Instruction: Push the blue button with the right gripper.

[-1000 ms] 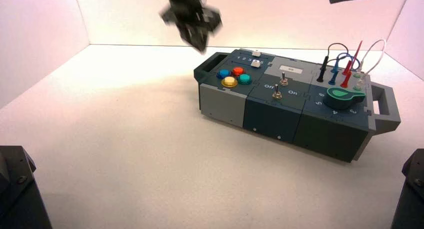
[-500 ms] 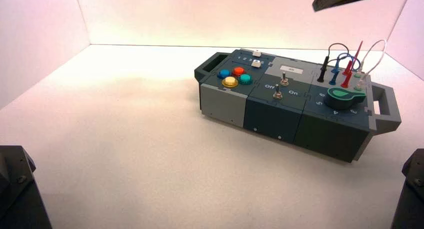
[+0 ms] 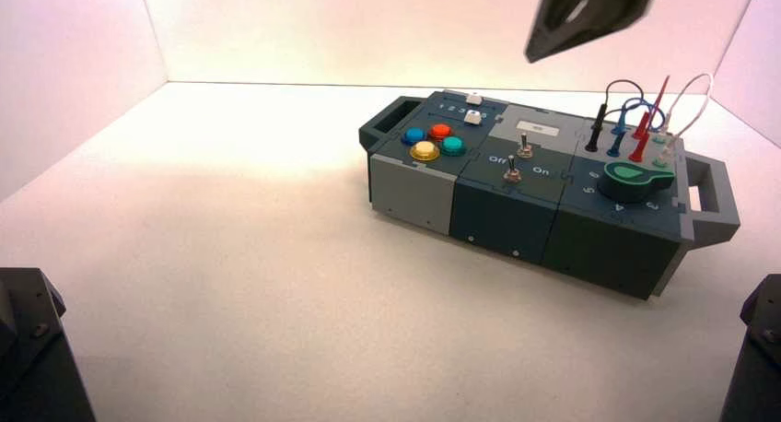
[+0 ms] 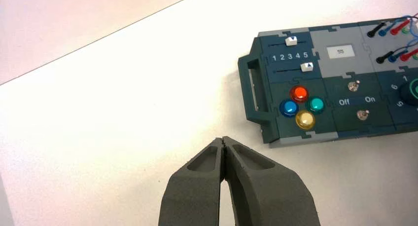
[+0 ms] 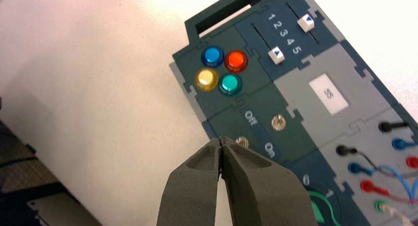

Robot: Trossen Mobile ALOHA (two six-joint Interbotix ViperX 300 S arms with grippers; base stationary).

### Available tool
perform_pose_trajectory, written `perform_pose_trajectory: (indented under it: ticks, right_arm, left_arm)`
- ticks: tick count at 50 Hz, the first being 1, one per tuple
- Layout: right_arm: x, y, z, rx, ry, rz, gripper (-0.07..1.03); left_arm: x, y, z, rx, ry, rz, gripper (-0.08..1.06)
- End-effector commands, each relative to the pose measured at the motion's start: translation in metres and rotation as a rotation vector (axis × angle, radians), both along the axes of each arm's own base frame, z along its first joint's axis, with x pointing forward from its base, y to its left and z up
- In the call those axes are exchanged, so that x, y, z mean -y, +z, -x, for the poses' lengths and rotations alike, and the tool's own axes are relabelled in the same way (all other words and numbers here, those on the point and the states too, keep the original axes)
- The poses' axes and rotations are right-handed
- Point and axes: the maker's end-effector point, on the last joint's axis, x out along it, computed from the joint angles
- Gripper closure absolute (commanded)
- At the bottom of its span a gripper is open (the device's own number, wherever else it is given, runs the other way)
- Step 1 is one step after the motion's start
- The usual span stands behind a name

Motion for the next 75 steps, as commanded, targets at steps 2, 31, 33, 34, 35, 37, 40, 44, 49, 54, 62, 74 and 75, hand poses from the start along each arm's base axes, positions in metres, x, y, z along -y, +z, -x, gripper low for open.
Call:
perform_pose_trajectory:
  ticks: [2,31,33,34,35,37,40,44,49,54,62,74,75]
  right_arm:
    - [-0.016,0.009,-0.019,0.016,0.018,0.000,0.98]
    - [-0.066,-0.032,-0.063,-0.098,0.061,0.085,0.98]
    - [-0.068,-0.034,-0.065,-0.100,0.062,0.087,0.98]
    - [-0.069,-0.035,-0.066,-0.101,0.062,0.088,0.98]
    - [-0.069,-0.036,-0.067,-0.103,0.062,0.090,0.98]
    - [-0.071,-0.039,-0.069,-0.105,0.062,0.092,0.98]
    - [-0.073,-0.043,-0.071,-0.112,0.061,0.097,0.98]
    - [-0.076,-0.049,-0.076,-0.120,0.061,0.103,0.98]
    - [-0.080,-0.052,-0.081,-0.126,0.061,0.108,0.98]
    - [-0.083,-0.053,-0.085,-0.126,0.060,0.106,0.98]
    - [-0.087,-0.052,-0.090,-0.124,0.063,0.108,0.98]
    - [-0.090,-0.062,-0.093,-0.144,0.061,0.120,0.98]
    - [-0.090,-0.063,-0.093,-0.147,0.061,0.122,0.98]
  left_arm:
    - [-0.003,0.001,0.005,0.007,0.009,0.009,1.01]
    - [-0.019,-0.025,0.028,0.002,0.038,0.007,1.01]
    - [-0.021,-0.028,0.029,0.003,0.042,0.003,1.01]
    - [-0.022,-0.029,0.029,0.003,0.044,0.003,1.01]
    - [-0.023,-0.030,0.029,0.003,0.045,0.001,1.01]
    - [-0.024,-0.035,0.030,0.004,0.051,0.000,1.01]
    - [-0.026,-0.039,0.031,0.009,0.054,0.000,1.01]
    - [-0.028,-0.045,0.033,0.011,0.058,-0.001,1.01]
    - [-0.030,-0.047,0.038,0.022,0.060,0.003,1.01]
    - [-0.031,-0.043,0.040,0.042,0.060,0.012,1.01]
    - [-0.033,-0.025,0.044,0.101,0.063,0.038,1.01]
    - [-0.041,-0.020,0.049,0.104,0.083,0.039,1.01]
    - [-0.042,-0.020,0.049,0.101,0.084,0.037,1.01]
